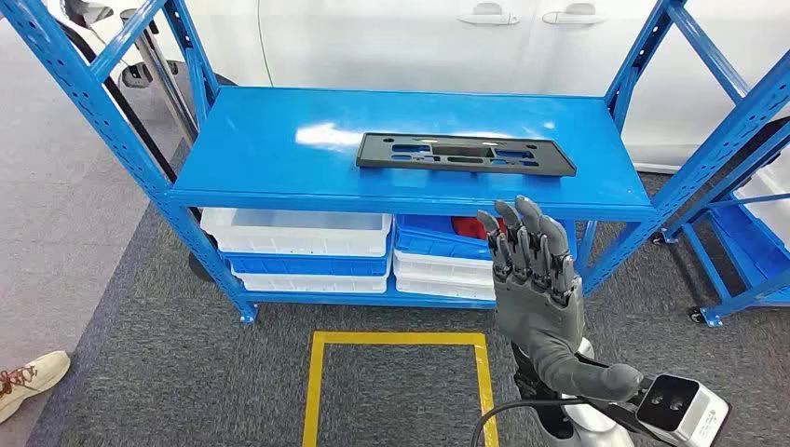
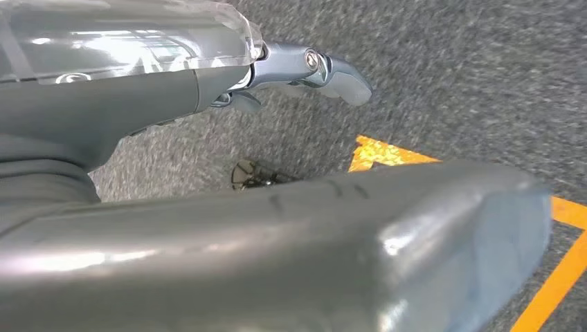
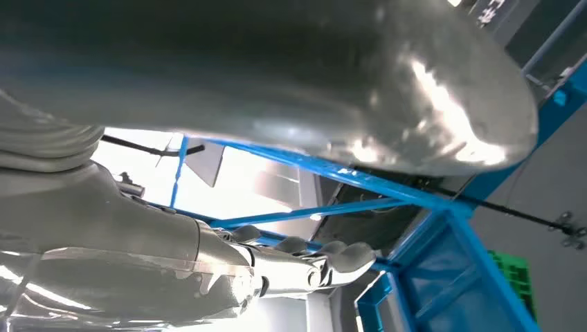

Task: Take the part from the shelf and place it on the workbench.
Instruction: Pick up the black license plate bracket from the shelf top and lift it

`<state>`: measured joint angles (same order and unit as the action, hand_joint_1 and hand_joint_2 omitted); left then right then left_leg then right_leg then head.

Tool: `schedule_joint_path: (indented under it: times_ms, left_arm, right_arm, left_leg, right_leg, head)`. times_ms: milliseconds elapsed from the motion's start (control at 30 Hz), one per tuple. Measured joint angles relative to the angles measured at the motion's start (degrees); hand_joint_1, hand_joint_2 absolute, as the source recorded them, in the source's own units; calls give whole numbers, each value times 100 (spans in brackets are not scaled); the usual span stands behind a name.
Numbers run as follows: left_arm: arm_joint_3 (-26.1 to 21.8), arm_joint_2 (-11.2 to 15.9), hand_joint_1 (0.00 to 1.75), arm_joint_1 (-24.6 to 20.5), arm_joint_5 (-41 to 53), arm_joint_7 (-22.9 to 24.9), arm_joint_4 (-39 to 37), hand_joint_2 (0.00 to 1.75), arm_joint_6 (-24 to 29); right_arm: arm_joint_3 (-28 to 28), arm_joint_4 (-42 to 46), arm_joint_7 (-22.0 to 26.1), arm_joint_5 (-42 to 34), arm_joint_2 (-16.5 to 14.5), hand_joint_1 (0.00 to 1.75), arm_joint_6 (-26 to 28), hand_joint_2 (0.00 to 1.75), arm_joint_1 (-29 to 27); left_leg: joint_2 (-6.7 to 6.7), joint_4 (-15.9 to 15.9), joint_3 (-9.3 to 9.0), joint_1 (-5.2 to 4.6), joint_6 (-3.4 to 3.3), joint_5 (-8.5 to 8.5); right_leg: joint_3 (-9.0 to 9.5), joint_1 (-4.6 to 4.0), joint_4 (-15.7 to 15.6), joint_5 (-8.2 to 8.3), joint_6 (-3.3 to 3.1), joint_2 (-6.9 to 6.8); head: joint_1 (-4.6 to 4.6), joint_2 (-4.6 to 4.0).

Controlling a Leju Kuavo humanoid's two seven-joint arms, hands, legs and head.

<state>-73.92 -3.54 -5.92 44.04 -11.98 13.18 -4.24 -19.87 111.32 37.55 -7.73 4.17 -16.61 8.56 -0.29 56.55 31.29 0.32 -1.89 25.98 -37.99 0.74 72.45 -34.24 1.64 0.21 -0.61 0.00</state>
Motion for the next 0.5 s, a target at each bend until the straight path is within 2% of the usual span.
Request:
schedule_joint_path:
  times_ms: [67,100,133,200,267,367,400,433,500]
  left_arm:
    - [-1,0,0,6,0,1,0,0,1]
    - [-1,0,0,12,0,2,0,0,1]
    - [-1,-1,0,17,0,2,-1,0,2]
    - [0,-10,0,20,0,3,-5,0,2]
    - [0,-22,0,14,0,7,-13,0,2]
    - [0,-23,0,2,-2,11,-16,0,2]
    - [0,-25,0,-4,-2,10,-16,0,1]
    - [1,-26,0,-12,-2,10,-17,0,1]
    - [3,-31,0,-19,-2,9,-19,0,1]
  right_arm:
    - [0,0,-1,6,-1,0,-1,0,-13]
    - [0,0,-1,10,-1,0,-2,0,-23]
    - [0,0,-1,14,-2,0,-7,0,-31]
    - [2,-3,-1,16,-4,0,-22,0,-44]
    - [6,-10,-1,18,-7,0,-33,0,-70]
    - [17,-13,-1,27,-17,0,-44,0,-108]
    - [20,-12,0,30,-22,0,-55,0,-114]
    - [21,-11,-1,33,-32,0,-67,0,-119]
    - [22,-13,-1,47,-50,0,-93,0,-142]
  left_leg:
    - [-4,1,-47,-10,0,41]
    - [-8,2,-104,-19,1,86]
    - [-12,2,-175,-26,7,137]
    - [-15,8,-331,-40,37,251]
    - [-16,8,-404,-51,99,354]
    - [-5,72,-467,-56,190,404]
    - [-3,211,-442,-54,216,404]
    - [-3,447,-329,-44,242,439]
    - [-3,1164,117,-13,308,653]
  right_leg:
    - [-154,0,111,41,3,-1]
    - [-240,0,96,146,-1,-1]
    - [-216,-2,-129,360,-17,-2]
    - [-4,-26,-875,880,-80,-6]
    - [128,-69,-1325,1068,-154,-11]
    - [241,-67,-1436,1040,-245,2]
    - [314,-51,-1467,1013,-278,2]
    - [390,-38,-1491,983,-306,-3]
    - [502,-29,-1517,902,-343,-12]
  head:
    - [-1,0]
    - [-1,0]
    - [-1,0]
    - [-1,0]
    - [3,0]
    - [7,0]
    - [6,0]
    - [5,0]
    - [4,0]
